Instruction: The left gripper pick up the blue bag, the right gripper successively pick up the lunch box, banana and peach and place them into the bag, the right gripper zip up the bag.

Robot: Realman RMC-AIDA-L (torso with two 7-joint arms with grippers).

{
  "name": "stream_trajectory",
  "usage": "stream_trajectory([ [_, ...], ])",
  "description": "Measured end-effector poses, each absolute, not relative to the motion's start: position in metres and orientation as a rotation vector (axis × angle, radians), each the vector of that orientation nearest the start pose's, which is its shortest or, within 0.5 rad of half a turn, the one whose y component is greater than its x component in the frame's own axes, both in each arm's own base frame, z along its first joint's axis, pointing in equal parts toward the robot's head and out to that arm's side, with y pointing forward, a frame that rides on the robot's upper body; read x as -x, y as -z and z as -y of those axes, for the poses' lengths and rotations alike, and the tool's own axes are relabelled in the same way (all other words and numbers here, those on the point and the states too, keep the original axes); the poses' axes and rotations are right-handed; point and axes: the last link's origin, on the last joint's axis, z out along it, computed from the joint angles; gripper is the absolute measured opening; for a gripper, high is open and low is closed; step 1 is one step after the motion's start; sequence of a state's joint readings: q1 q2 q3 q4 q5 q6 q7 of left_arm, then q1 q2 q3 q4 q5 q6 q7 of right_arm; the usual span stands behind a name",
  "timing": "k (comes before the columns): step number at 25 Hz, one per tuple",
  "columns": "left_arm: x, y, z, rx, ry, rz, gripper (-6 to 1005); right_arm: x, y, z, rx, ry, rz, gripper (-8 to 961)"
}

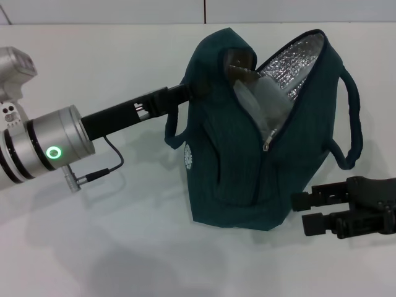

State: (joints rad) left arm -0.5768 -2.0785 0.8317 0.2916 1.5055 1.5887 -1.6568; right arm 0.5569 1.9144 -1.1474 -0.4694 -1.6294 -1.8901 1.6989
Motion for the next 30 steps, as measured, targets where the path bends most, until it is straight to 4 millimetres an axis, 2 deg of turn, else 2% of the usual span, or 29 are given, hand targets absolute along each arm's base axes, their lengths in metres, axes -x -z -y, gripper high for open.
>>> stream_trajectory([
  [6,0.226,0.032,-0.323,2.453,1.409,1.329,42,-0.237,-0.023,-0.289,3.037,-1.084,-1.023,659],
  [9,0.226,0.033,-0.323,2.456,1.408,1.330,42,-0.231,-0.037,-0.291,2.964,-1.259,-0.871,659],
  [12,0.226,0.033,-0.322,2.457,1.406,1.330,42,-0.229,-0.047,-0.296,2.892,-1.327,-0.785,659],
  [16,0.226,0.033,-0.322,2.464,1.401,1.329,42,-0.225,-0.052,-0.310,2.837,-1.281,-0.702,658],
  [22,0.220,0.032,-0.324,2.495,1.415,1.305,42,-0.205,-0.053,-0.330,2.874,-1.187,-0.570,658],
  [27,0.217,0.033,-0.325,2.514,1.413,1.301,42,-0.193,-0.043,-0.344,2.946,-1.049,-0.540,658],
  [30,0.216,0.034,-0.325,2.521,1.411,1.300,42,-0.191,-0.031,-0.348,3.015,-0.909,-0.602,658],
])
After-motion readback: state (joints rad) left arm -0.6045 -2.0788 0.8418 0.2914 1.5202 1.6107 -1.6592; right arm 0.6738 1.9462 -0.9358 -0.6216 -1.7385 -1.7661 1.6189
